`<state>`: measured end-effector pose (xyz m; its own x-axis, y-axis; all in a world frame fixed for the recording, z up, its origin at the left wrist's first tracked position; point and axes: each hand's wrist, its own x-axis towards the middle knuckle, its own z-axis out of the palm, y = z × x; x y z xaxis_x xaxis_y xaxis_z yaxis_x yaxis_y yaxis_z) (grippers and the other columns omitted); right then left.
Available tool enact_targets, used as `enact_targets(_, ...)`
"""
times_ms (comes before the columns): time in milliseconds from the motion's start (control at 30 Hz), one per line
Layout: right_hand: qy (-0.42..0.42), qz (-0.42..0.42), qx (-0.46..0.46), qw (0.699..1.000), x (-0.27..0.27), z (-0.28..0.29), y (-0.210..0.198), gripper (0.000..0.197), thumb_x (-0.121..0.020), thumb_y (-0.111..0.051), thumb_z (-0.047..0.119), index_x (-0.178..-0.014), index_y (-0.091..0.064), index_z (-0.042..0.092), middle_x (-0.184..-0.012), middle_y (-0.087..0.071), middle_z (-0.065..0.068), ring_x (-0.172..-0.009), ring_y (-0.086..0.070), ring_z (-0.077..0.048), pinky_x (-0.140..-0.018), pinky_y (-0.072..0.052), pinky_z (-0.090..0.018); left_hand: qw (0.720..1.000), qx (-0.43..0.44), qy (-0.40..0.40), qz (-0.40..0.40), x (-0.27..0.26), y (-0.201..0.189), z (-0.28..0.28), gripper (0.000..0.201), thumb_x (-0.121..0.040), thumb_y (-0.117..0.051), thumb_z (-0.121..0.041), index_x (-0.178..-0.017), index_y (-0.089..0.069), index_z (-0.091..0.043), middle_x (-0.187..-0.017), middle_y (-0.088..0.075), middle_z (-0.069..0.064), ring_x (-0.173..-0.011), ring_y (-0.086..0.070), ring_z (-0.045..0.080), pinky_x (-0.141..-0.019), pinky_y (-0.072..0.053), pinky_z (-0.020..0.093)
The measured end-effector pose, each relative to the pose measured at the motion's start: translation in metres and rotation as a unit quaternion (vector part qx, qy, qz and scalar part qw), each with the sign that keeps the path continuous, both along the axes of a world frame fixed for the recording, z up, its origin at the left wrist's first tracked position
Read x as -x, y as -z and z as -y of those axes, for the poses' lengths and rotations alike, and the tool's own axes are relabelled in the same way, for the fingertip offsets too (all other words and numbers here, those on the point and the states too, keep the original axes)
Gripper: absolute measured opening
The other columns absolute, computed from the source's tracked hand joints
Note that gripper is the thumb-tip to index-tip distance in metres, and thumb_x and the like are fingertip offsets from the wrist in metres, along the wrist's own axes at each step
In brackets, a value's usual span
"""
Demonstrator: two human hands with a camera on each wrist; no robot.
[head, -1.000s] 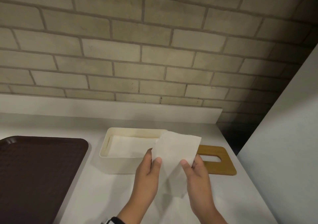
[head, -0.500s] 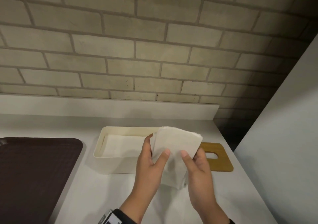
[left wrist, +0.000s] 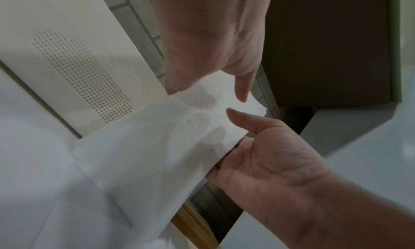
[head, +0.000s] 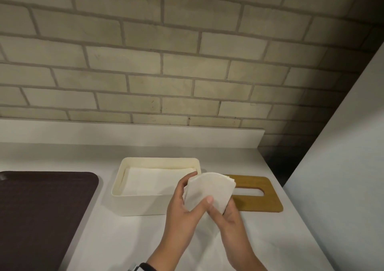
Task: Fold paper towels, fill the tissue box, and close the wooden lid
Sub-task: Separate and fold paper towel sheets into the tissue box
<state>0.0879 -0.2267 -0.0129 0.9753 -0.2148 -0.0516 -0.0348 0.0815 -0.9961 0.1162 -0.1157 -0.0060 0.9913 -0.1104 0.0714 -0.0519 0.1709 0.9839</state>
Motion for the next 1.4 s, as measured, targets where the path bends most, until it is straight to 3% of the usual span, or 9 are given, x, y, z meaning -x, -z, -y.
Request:
enact_targets(267,-0.011,0.027,-0.003,1.0,0.004,0.008,-0.019,0.024,-0.095,-0.048,0.01,-0.112,-0.063,0.018,-0.1,-0.074,0.003,-0.093,-0.069,-0.011,-0.069,-0.054,-0.018,0.998,0.01,0.02,0.051,-0.002,-0.028,-0.006,0.024,-0.08,-0.071,-0.038,-0.103,-0.067,-0.032,-0.101,-0.071,-0.015,-0.097,-0.065,0.003,-0.084,-0.054,0.024)
enact_targets(433,0.022,0.032,-0.008,0.999,0.003,0.023,-0.021,0.021,-0.093,-0.052,0.012,-0.108,-0.064,0.022,-0.099,-0.074,0.01,-0.094,-0.068,-0.007,-0.067,-0.052,-0.012,0.998,0.044,0.015,0.033,-0.008,-0.023,-0.029,0.03,-0.079,-0.063,-0.027,-0.107,-0.073,-0.021,-0.104,-0.074,-0.009,-0.101,-0.067,0.005,-0.088,-0.053,0.021)
enact_targets(567,0.007,0.014,-0.003,1.0,0.005,0.022,-0.015,0.019,-0.093,-0.052,0.01,-0.105,-0.065,0.019,-0.095,-0.075,0.007,-0.092,-0.069,-0.01,-0.065,-0.052,-0.013,1.0,0.008,0.0,0.015,-0.004,-0.009,-0.027,0.011,-0.084,-0.069,-0.017,-0.077,-0.075,-0.012,-0.074,-0.07,0.001,-0.073,-0.059,0.01,-0.075,-0.047,0.031)
enact_targets(733,0.004,0.011,0.025,1.0,0.006,0.02,-0.015,0.017,-0.093,-0.053,0.013,-0.104,-0.064,0.022,-0.093,-0.074,0.012,-0.091,-0.068,-0.005,-0.064,-0.052,-0.011,0.998,-0.003,-0.058,0.036,-0.006,-0.007,-0.023,0.018,-0.087,-0.064,-0.011,-0.073,-0.074,-0.018,-0.066,-0.067,-0.006,-0.062,-0.055,0.006,-0.062,-0.044,0.014)
enact_targets(1000,0.02,0.004,0.098,0.995,0.003,0.01,-0.009,0.02,-0.091,-0.058,0.026,-0.11,-0.062,0.028,-0.099,-0.072,0.007,-0.096,-0.067,-0.01,-0.086,-0.056,-0.033,0.998,-0.011,-0.057,0.036,-0.001,0.002,-0.005,0.019,-0.095,-0.052,-0.015,-0.084,-0.067,-0.02,-0.083,-0.071,0.005,-0.08,-0.064,0.019,-0.076,-0.052,0.033)
enact_targets(1067,0.04,0.002,0.101,0.994,0.002,0.004,-0.004,0.012,-0.092,-0.057,0.025,-0.101,-0.064,0.03,-0.093,-0.073,0.01,-0.092,-0.067,-0.007,-0.084,-0.056,-0.03,0.997,-0.009,-0.077,0.03,0.004,0.005,0.002,0.022,-0.098,-0.047,-0.02,-0.087,-0.066,-0.025,-0.086,-0.07,0.0,-0.085,-0.064,0.015,-0.075,-0.051,0.026)
enact_targets(1133,0.045,0.009,0.08,0.996,0.001,0.0,-0.008,0.011,-0.092,-0.057,0.024,-0.095,-0.065,0.031,-0.089,-0.073,0.014,-0.089,-0.067,-0.002,-0.076,-0.054,-0.021,0.996,0.043,-0.08,0.025,0.008,0.0,0.005,0.027,-0.099,-0.04,-0.036,-0.103,-0.066,-0.028,-0.099,-0.072,-0.013,-0.097,-0.065,0.003,-0.077,-0.049,0.011)
enact_targets(1267,0.032,0.024,0.04,0.998,0.0,0.001,-0.017,0.015,-0.093,-0.056,0.023,-0.103,-0.066,0.026,-0.098,-0.073,0.013,-0.094,-0.067,-0.001,-0.08,-0.052,-0.021,0.996,0.039,-0.03,0.069,0.009,0.002,0.004,0.07,-0.074,-0.049,-0.073,-0.13,-0.049,-0.031,-0.125,-0.061,-0.017,-0.115,-0.057,-0.001,-0.092,-0.049,0.017)
enact_targets(1400,0.023,0.014,0.03,0.999,0.002,-0.003,-0.013,0.021,-0.092,-0.056,0.019,-0.112,-0.064,0.022,-0.105,-0.072,0.007,-0.101,-0.067,-0.009,-0.088,-0.053,-0.029,0.998,-0.013,-0.045,0.046,0.009,0.009,0.007,0.03,-0.09,-0.05,-0.053,-0.118,-0.053,-0.043,-0.111,-0.065,-0.025,-0.108,-0.06,-0.003,-0.08,-0.047,0.007)
